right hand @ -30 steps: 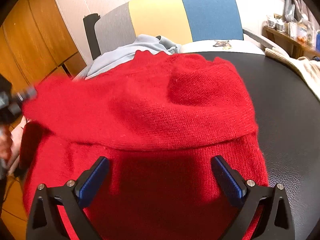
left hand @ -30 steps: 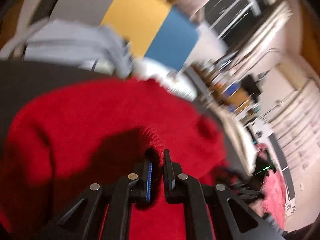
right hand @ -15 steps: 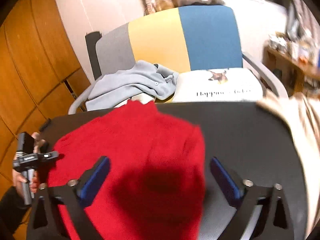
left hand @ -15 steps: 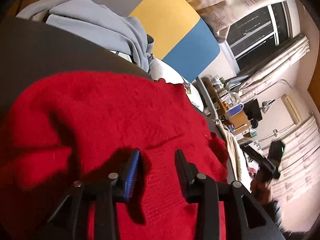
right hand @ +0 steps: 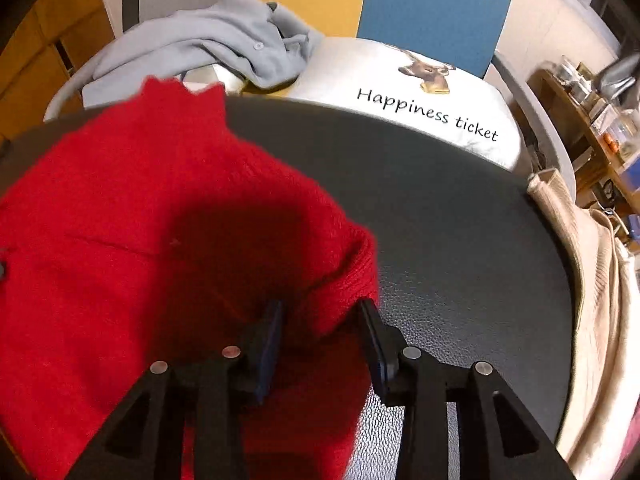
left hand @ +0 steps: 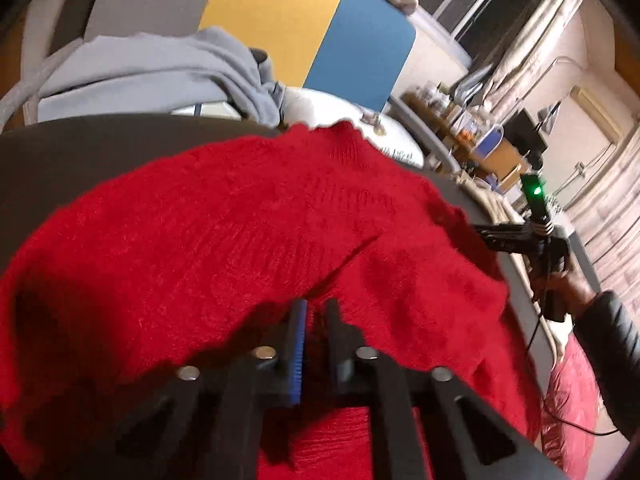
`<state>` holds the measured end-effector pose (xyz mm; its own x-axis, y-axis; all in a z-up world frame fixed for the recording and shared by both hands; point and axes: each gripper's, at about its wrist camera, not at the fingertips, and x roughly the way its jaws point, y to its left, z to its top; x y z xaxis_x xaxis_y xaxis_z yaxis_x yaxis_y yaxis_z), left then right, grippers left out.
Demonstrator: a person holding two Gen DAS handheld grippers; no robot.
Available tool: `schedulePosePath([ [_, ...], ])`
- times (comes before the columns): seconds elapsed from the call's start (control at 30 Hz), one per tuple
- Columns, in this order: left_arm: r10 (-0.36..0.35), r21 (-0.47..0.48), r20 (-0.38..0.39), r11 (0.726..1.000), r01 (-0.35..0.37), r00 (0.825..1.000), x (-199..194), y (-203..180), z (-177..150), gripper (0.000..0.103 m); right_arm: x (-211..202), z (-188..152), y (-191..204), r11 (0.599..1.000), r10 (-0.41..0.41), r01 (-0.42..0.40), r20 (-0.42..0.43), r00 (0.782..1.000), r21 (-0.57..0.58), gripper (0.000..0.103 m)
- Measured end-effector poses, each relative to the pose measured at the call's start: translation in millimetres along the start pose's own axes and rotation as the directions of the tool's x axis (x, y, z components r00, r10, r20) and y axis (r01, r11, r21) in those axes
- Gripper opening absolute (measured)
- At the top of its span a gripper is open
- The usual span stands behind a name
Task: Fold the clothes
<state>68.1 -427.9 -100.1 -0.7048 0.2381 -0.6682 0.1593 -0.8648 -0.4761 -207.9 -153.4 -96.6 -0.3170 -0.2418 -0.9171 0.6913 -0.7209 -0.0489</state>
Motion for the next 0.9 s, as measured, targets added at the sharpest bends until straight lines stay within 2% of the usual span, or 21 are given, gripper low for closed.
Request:
schedulePosePath([
  [0.03, 0.009, 0.012, 0.016, 1.000, -0.010, 1.000, -4, -2, 0, 0.005, -2, -1, -3, 1.000, 0.010, -0.010, 0.016, 1.000, 0.011, 0.024],
  [0.07, -0.004, 0.010, 0.057, 1.000, 0.003, 0.998, -13, -3, 1, 0.004, -7, -1, -7, 0.999, 0.029, -0.031, 0.042, 0.999, 0.036, 0.009],
  [0.13, -0.038, -0.020, 0.154, 0.999, 0.042, 0.987, -36, -3, 7, 0.003, -21, -2, -21, 0.990, 0.072, -0.085, 0.113, 0.991, 0.112, 0.009],
  [0.23, -0.026, -0.037, 0.255, 0.999, 0.036, 0.967, -59, 0, 18, 0.002, -36, -4, -51, 0.958, 0.081, -0.135, 0.214, 0.973, 0.253, 0.009],
  [0.3, 0.017, -0.046, 0.242, 0.999, -0.006, 0.970, -56, 4, 23, 0.002, -32, -8, -71, 0.928, 0.077, -0.154, 0.231, 0.970, 0.340, 0.009],
  [0.37, 0.077, -0.057, 0.180, 0.996, -0.068, 0.981, -43, 12, 25, 0.002, -26, -15, -87, 0.895, 0.084, -0.175, 0.230, 0.970, 0.411, 0.009],
  [0.4, 0.079, -0.071, 0.155, 0.995, -0.068, 0.985, -36, 19, 25, 0.003, -24, -19, -92, 0.882, 0.089, -0.184, 0.230, 0.969, 0.434, 0.011],
  [0.47, 0.085, -0.091, 0.103, 0.993, -0.075, 0.991, -24, 31, 24, 0.020, -28, -26, -98, 0.865, 0.131, -0.232, 0.246, 0.960, 0.444, 0.011],
  [0.53, 0.149, -0.104, 0.059, 0.984, -0.142, 0.987, -15, 38, 23, 0.023, -35, -33, -100, 0.852, 0.171, -0.278, 0.266, 0.949, 0.443, 0.024],
  [0.57, 0.150, -0.115, 0.043, 0.983, -0.145, 0.988, -11, 41, 22, 0.027, -42, -37, -93, 0.860, 0.184, -0.290, 0.276, 0.944, 0.419, 0.045],
  [0.6, 0.142, -0.133, 0.035, 0.982, -0.136, 0.989, -10, 45, 20, 0.030, -51, -40, -84, 0.873, 0.201, -0.304, 0.286, 0.937, 0.382, 0.072],
  [0.67, 0.113, -0.155, 0.030, 0.982, -0.107, 0.993, -11, 50, 18, 0.036, -62, -48, -64, 0.893, 0.244, -0.335, 0.301, 0.922, 0.300, 0.089],
  [0.77, 0.083, -0.161, 0.010, 0.984, -0.080, 0.996, -10, 53, 16, 0.042, -76, -63, -26, 0.915, 0.295, -0.361, 0.313, 0.903, 0.179, 0.090],
  [0.83, 0.057, -0.163, -0.009, 0.985, -0.057, 0.998, -7, 53, 15, 0.044, -83, -74, 3, 0.923, 0.321, -0.370, 0.318, 0.892, 0.109, 0.095],
  [0.9, 0.040, -0.157, -0.037, 0.987, -0.045, 0.999, -1, 50, 13, 0.045, -82, -86, 30, 0.926, 0.335, -0.371, 0.310, 0.890, 0.065, 0.098],
])
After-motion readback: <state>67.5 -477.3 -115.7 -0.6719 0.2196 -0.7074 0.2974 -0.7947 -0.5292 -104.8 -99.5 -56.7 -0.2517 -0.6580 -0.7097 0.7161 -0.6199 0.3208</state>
